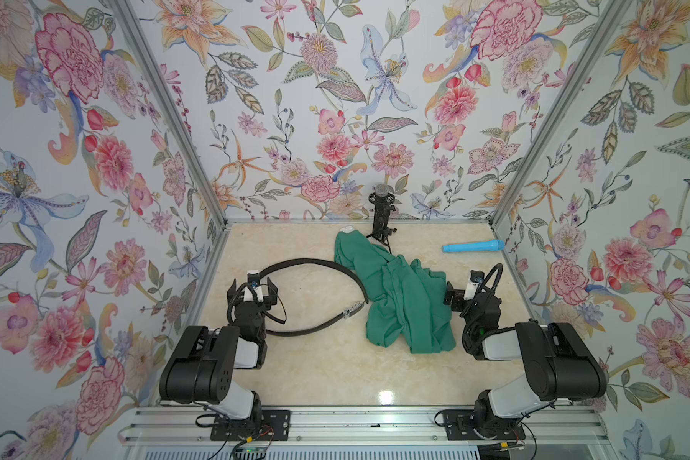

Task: Remove the belt from the trousers
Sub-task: Reset both arms

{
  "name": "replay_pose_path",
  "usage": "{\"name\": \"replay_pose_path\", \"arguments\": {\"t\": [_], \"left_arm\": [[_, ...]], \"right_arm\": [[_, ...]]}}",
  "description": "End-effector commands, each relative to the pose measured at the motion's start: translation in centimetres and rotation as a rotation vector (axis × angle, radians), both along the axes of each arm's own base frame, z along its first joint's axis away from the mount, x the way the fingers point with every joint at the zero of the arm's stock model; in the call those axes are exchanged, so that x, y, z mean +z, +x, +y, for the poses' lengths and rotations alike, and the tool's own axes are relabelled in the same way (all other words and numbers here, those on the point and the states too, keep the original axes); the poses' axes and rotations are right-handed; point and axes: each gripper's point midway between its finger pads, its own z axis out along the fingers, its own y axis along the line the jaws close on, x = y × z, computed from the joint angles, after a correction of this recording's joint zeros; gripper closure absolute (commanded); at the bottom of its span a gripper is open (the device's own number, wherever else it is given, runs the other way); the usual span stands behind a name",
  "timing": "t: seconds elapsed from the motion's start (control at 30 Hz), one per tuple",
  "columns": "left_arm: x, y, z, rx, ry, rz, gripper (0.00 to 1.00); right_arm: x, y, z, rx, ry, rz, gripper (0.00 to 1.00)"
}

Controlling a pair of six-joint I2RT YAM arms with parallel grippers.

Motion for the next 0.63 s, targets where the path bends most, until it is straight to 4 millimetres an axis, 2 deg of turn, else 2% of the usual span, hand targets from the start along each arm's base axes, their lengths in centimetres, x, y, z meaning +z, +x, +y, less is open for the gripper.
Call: {"name": "replay_pose_path", "arguments": {"t": [0.0,0.6], "left_arm": [[0.56,-0.03,-0.07,-0.011,-0.027,-0.038,0.01],[0.57,-0.03,-0.06,-0.011,-0.027,-0.038,0.01]], "right_arm": [[0.62,0.23,0.19,0.006,0.006,-0.021,0.00],[0.58,0.32,0.34,0.021,0.011,-0.018,0.00]]}}
